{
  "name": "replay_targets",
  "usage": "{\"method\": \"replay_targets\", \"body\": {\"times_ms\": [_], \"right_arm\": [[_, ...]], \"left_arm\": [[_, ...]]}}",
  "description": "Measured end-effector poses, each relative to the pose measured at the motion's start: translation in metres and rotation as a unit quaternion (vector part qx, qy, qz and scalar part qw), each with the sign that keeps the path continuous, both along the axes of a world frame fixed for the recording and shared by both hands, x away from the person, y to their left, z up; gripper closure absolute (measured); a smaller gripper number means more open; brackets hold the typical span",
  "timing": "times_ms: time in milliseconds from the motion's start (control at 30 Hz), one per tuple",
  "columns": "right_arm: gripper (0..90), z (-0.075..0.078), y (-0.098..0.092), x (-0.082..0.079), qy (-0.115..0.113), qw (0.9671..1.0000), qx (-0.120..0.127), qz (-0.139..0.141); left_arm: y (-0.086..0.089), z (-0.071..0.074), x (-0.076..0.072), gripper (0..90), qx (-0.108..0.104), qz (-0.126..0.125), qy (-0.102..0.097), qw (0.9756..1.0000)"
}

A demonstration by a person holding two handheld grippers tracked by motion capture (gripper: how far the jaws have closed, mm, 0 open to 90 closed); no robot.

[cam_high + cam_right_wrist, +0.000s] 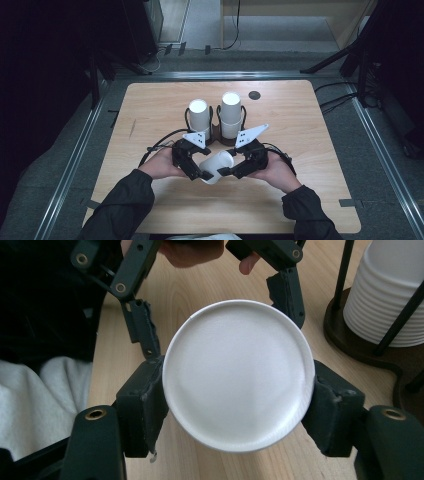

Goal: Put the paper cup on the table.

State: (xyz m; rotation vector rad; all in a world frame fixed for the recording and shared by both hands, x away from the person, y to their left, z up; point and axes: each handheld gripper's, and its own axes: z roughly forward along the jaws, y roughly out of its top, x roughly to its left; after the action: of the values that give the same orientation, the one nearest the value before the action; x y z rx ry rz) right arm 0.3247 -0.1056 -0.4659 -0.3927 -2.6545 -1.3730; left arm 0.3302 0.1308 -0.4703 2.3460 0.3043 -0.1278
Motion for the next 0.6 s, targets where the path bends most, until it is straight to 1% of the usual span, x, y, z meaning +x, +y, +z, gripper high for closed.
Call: {"method": "replay_targets", "body": {"times_ms": [33, 67, 100, 133, 167, 233, 333, 433, 533, 567, 600], "right_arm": [[33.7, 0.002, -0.002, 0.001, 0.003, 0.9999, 0.01, -0.003], [33.7, 0.004, -0.003, 0.002, 0.004, 0.9999, 0.015, -0.005], [33.7, 0.005, -0.004, 0.002, 0.008, 0.9997, 0.021, -0.007], [33.7, 0.007, -0.005, 0.002, 0.009, 0.9996, 0.027, -0.007], [33.7, 0.007, -0.005, 0.002, 0.009, 0.9996, 0.027, -0.007], [33.7, 0.011, -0.006, 0.002, 0.007, 0.9993, 0.037, -0.007], [33.7, 0.013, -0.006, 0.002, 0.006, 0.9991, 0.042, -0.007], [33.7, 0.019, -0.007, 0.002, 0.002, 0.9984, 0.056, -0.005], [33.7, 0.022, -0.007, 0.002, 0.001, 0.9981, 0.062, -0.003], [33.7, 0.026, -0.009, 0.002, -0.001, 0.9975, 0.07, -0.004], [33.7, 0.027, -0.01, 0.003, -0.002, 0.997, 0.077, -0.005]], "left_arm": [[0.002, 0.001, -0.001, 7.5, -0.02, 0.006, 0.004, 0.9998], [0.002, 0.001, -0.001, 7.5, -0.02, 0.006, 0.004, 0.9998], [0.003, 0.002, -0.002, 7.5, -0.032, 0.008, 0.001, 0.9995], [0.004, 0.003, -0.002, 7.6, -0.038, 0.008, 0.003, 0.9993], [0.004, 0.003, -0.002, 7.6, -0.038, 0.008, 0.003, 0.9993], [0.005, 0.002, -0.004, 8.2, -0.054, 0.011, 0.004, 0.9985], [0.005, 0.001, -0.006, 8.2, -0.06, 0.017, 0.003, 0.9981], [0.004, -0.002, -0.009, 8.2, -0.073, 0.023, 0.002, 0.9971], [0.005, -0.001, -0.01, 8.2, -0.077, 0.025, 0.0, 0.9967], [0.006, -0.001, -0.01, 8.2, -0.08, 0.027, 0.0, 0.9965], [0.01, 0.001, -0.01, 8.2, -0.088, 0.032, -0.001, 0.9956]]}}
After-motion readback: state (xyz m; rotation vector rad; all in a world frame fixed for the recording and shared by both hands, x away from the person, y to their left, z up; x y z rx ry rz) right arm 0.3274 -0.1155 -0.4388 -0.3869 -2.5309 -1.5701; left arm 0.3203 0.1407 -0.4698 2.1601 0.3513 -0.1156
